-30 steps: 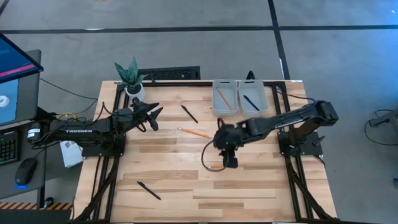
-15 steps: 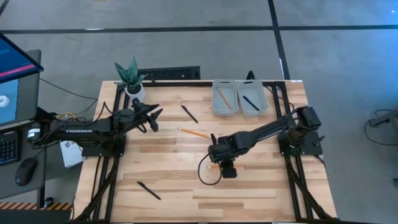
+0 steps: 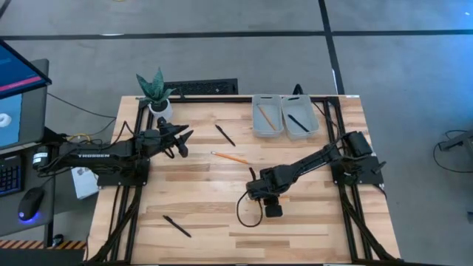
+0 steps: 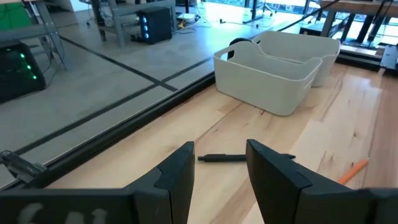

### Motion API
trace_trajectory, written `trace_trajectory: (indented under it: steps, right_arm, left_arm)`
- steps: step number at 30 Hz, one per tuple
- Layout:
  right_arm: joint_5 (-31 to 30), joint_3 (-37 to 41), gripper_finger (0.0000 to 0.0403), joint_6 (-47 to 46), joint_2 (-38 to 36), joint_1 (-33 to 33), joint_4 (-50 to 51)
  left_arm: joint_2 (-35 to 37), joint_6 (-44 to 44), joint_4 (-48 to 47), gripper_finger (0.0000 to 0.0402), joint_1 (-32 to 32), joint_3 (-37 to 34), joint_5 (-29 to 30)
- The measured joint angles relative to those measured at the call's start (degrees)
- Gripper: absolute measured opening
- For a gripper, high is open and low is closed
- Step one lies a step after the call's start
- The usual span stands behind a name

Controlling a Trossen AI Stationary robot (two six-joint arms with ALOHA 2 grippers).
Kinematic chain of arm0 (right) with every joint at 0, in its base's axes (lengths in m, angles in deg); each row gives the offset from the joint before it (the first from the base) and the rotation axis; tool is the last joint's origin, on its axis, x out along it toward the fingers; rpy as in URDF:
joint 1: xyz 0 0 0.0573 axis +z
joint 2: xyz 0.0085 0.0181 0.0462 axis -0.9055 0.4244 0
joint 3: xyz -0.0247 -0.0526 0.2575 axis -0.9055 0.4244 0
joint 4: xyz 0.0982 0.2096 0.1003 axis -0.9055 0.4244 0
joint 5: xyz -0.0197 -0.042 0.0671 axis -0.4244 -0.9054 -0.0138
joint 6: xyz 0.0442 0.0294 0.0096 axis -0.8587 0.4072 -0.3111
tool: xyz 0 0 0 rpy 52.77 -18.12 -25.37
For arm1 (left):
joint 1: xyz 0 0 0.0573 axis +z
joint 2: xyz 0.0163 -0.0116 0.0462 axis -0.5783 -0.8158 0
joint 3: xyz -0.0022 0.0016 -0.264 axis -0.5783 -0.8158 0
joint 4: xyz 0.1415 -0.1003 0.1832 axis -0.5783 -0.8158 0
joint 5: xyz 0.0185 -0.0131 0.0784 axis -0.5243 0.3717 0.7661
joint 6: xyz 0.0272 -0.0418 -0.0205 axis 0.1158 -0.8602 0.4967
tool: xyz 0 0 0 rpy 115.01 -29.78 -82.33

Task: Sort pens & pencils
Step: Put the bottom yellow pencil into the left gray bin

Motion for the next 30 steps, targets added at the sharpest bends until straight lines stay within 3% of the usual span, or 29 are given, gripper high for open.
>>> trace_trajectory:
  steps: [11, 30]
  right_arm:
    - [-5.71, -0.04, 0.0133, -2.37, 0.51, 0.21, -0.35]
    - [-7.38, -0.04, 0.0101, -2.46, 0.55, 0.14, -0.54]
  left_arm:
    - [0.02, -0.08, 0.02, 0.0135, -0.02, 0.00, 0.02]
    - [0.00, -2.04, 0.07, 0.0135, 0.00, 0.00, 0.03]
